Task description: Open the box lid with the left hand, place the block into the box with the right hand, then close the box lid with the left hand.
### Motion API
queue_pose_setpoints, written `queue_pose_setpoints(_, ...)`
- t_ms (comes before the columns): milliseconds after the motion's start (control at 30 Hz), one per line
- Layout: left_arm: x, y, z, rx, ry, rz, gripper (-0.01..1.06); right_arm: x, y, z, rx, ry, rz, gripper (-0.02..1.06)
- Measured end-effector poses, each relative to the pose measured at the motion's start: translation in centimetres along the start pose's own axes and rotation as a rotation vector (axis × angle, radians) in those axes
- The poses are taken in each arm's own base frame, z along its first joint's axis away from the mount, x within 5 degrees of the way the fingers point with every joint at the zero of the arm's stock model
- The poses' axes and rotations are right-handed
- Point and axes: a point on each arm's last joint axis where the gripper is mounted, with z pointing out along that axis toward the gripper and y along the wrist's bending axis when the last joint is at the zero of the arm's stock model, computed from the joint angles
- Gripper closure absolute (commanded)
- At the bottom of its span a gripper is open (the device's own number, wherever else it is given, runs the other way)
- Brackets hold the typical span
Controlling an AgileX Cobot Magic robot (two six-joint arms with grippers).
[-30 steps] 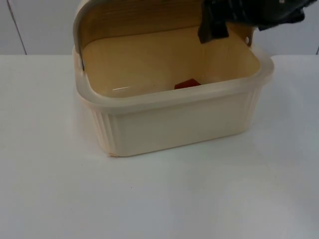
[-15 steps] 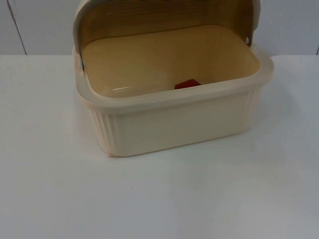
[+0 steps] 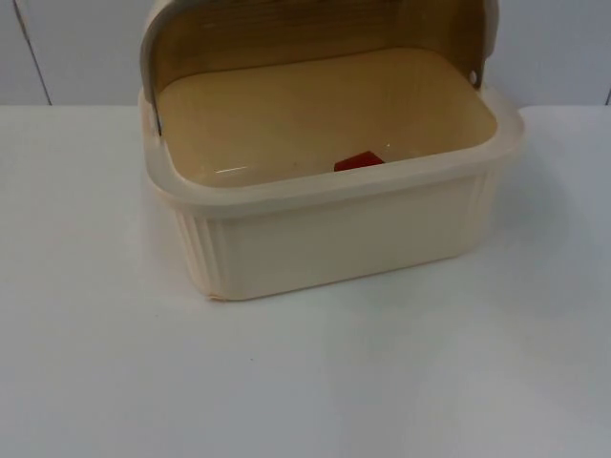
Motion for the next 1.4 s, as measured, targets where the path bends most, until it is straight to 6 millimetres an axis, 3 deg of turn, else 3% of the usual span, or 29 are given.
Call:
queue_pose_setpoints(133, 0.0, 0.0, 0.0, 0.001, 0.000, -0.002, 0.00, -0.6, -0.4, -1.5, 0.013, -0.018, -0.001, 0.00)
queue_pose_setpoints(233, 0.0, 0.0, 0.0, 0.001, 0.000, -0.002, 0.00, -0.3, -0.5, -1.4, 0.020, 0.013, -0.003, 0.00)
queue_pose_setpoints(500, -0.1, -0.1, 0.0, 0.006, -0.006, -0.005, 0.00, 3.8, 0.5, 2.3, 0.012, 0.253, -0.004, 0.00)
queue_pose_setpoints(667, -0.1, -0.1, 0.0, 0.006, -0.006, -0.005, 0.00, 5.3, -0.5, 2.9, 0.046, 0.360, -0.028, 0.00)
queue_pose_setpoints(1000, -0.1, -0.1, 0.0, 0.006, -0.006, -0.005, 0.00, 5.0, -3.6, 0.6, 0.218, 0.396, -0.010, 0.00)
queue_pose_setpoints(1400, -0.1, -0.1, 0.0, 0.006, -0.007, -0.005, 0.00, 5.1, -3.9, 0.4, 0.239, 0.412, -0.005, -0.01)
